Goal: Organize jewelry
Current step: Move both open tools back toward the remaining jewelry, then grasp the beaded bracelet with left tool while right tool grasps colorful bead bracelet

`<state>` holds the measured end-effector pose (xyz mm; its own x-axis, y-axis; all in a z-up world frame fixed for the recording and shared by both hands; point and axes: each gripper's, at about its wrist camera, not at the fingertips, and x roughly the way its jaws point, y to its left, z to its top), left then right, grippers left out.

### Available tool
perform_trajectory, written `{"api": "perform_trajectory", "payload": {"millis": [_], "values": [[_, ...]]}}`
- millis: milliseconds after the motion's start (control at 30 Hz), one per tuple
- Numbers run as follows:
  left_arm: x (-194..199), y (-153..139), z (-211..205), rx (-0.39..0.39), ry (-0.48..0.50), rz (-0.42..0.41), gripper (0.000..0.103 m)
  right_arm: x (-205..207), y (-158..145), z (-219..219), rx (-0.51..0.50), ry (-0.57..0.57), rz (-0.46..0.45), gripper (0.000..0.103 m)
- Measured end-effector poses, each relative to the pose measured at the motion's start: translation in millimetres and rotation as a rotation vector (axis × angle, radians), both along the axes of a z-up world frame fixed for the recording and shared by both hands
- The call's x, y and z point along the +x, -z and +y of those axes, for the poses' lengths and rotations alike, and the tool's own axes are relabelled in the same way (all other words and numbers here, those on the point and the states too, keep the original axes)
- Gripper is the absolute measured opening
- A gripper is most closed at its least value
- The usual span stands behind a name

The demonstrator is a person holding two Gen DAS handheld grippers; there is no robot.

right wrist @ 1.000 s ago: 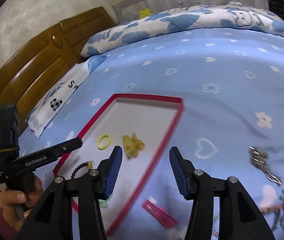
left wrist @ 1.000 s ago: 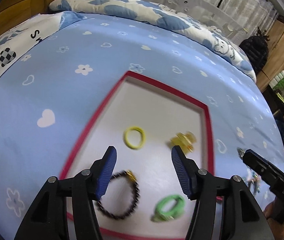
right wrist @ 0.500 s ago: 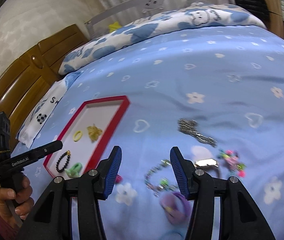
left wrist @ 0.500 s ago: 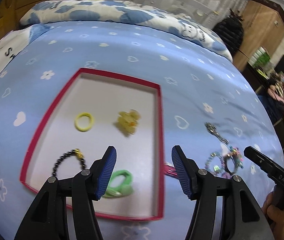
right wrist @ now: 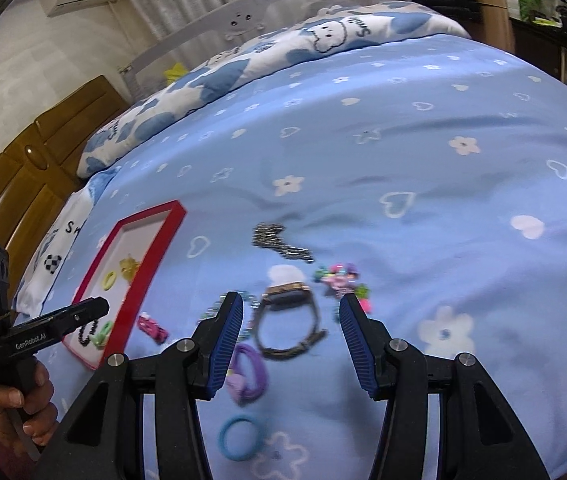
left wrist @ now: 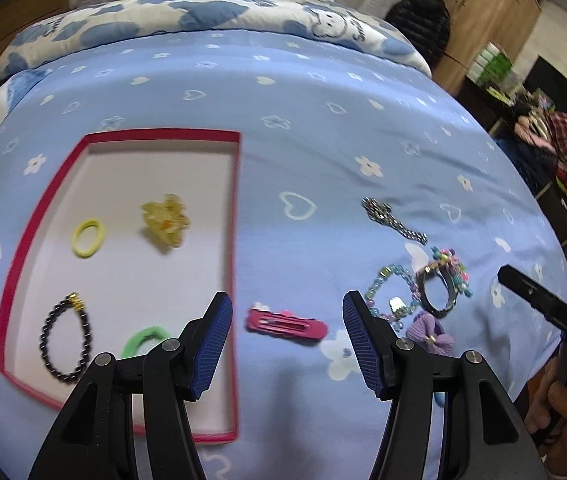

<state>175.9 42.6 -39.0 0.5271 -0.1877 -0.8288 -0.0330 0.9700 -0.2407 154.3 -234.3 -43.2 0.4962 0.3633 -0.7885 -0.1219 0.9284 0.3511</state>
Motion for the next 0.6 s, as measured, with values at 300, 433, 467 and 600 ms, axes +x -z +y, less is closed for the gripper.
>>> {"api": "perform_trajectory", "payload": {"millis": [300,433,467,600], "values": [[30.0,15.7,-36.0,0.039,0.074,0.03,0.057,3.4,11.9,-14.3,-0.036,0.007,0.009,0.052],[42.8,23.9,-47.0,0.051,0.089,0.044,0.057,9.0,21.4,-15.7,-0.056,-0.003,0.028,0.051],[46.5,26.8,-50.7,0.057,0.095,0.047,0.057,9.1,22.7,-15.4,-0.057,-0.005,0.03,0.051],[61.4,39.6,-63.9,0.076,0.128,0.067,0.057,17.9,34.1,-13.1,-0.077,-0.027,0.051,0.051]]}}
